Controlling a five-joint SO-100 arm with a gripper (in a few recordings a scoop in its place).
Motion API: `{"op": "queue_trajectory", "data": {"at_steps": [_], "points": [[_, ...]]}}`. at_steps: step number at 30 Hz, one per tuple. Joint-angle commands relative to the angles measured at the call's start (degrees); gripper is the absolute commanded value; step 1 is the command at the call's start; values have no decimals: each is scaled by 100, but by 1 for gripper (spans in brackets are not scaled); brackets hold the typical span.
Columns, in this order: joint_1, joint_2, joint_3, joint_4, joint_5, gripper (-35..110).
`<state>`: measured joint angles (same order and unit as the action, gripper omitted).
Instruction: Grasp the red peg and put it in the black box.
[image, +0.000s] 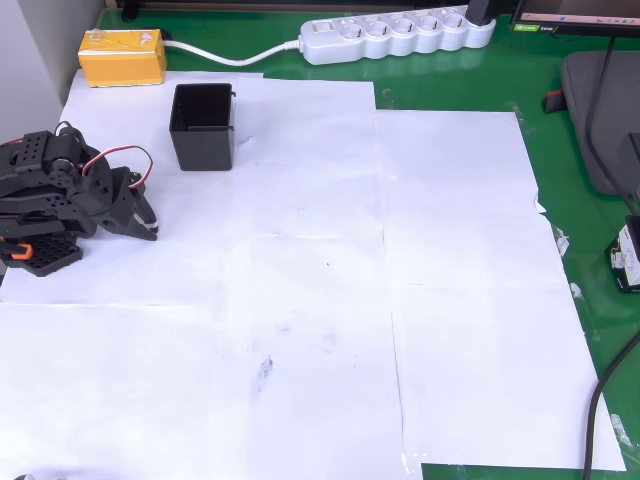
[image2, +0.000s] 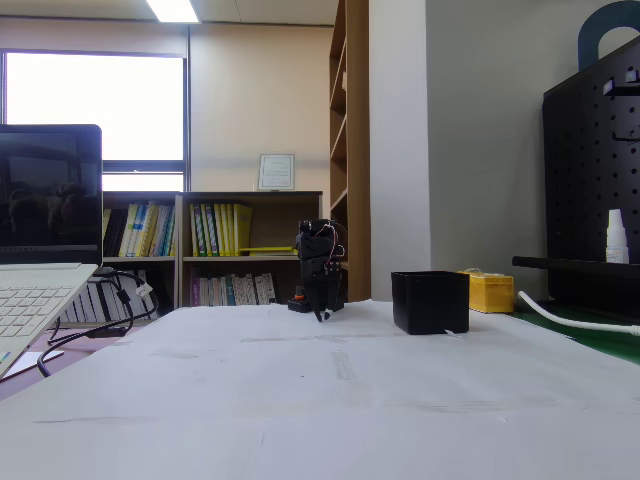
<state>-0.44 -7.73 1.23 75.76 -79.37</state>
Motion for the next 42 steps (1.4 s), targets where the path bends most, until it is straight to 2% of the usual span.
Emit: {"op": "queue_trajectory", "data": {"at_steps": [1,42], "points": [[-114,-624,-475,466,132,2],[-132,-615,-475,501,26,2]]}}
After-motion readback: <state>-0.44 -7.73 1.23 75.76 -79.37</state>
